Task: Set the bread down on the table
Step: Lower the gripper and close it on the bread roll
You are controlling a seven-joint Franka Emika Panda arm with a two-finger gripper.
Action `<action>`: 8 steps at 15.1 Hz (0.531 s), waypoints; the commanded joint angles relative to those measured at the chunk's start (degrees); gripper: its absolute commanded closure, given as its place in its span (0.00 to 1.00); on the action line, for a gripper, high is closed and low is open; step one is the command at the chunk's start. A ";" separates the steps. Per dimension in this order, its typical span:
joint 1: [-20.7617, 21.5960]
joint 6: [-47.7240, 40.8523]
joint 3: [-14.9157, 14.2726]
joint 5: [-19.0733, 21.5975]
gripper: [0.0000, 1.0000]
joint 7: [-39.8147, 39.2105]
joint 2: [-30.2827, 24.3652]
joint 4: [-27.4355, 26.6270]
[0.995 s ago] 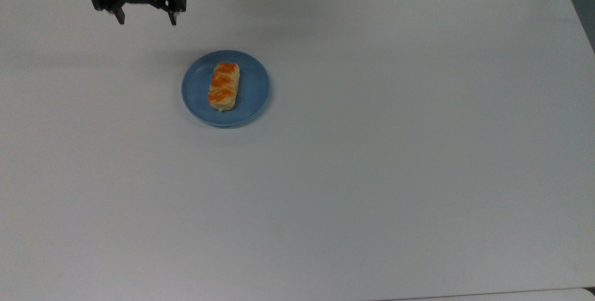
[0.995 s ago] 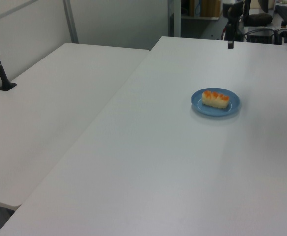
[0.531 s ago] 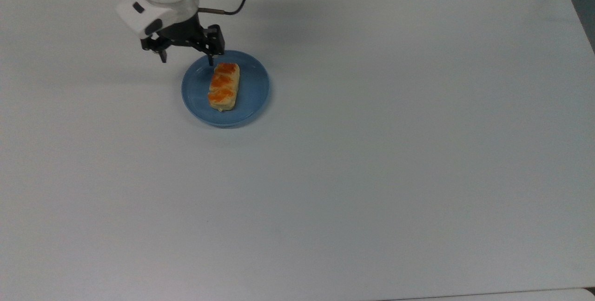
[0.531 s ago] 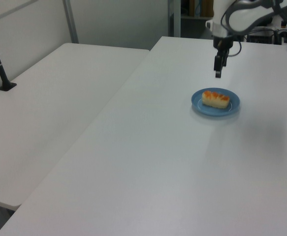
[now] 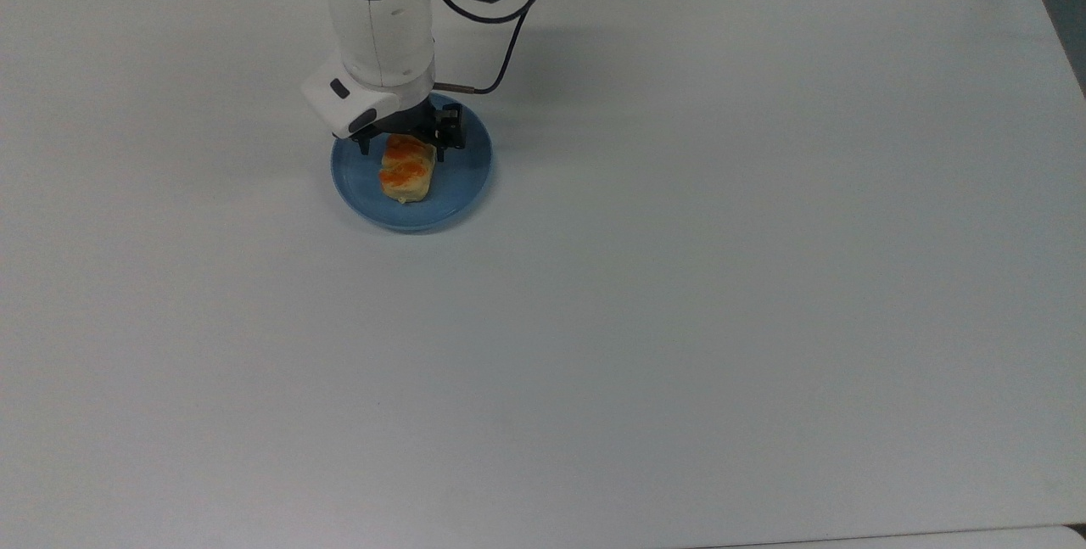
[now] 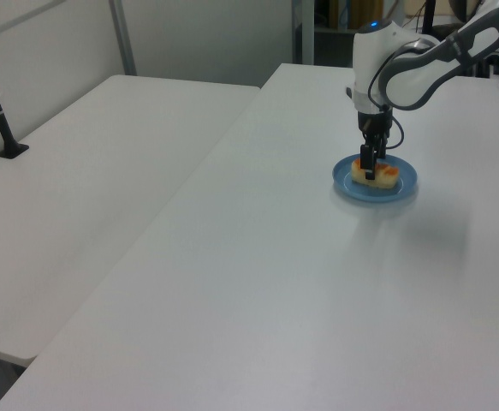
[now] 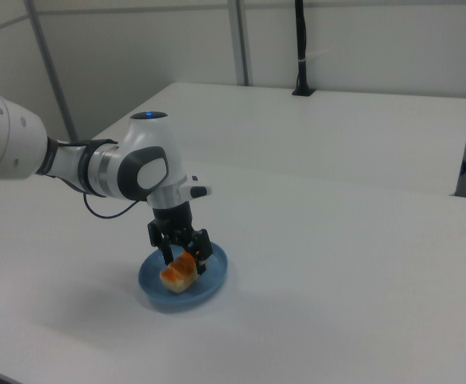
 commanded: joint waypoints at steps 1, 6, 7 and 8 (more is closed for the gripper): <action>0.26 1.08 -0.12 -2.02 0.26 0.71 1.28 0.10; 0.00 -6.08 -0.03 -1.23 0.46 0.62 0.84 8.85; 0.09 -8.39 0.06 -1.14 0.46 0.62 0.84 10.89; 0.18 -9.28 0.49 -0.79 0.46 0.62 0.76 12.39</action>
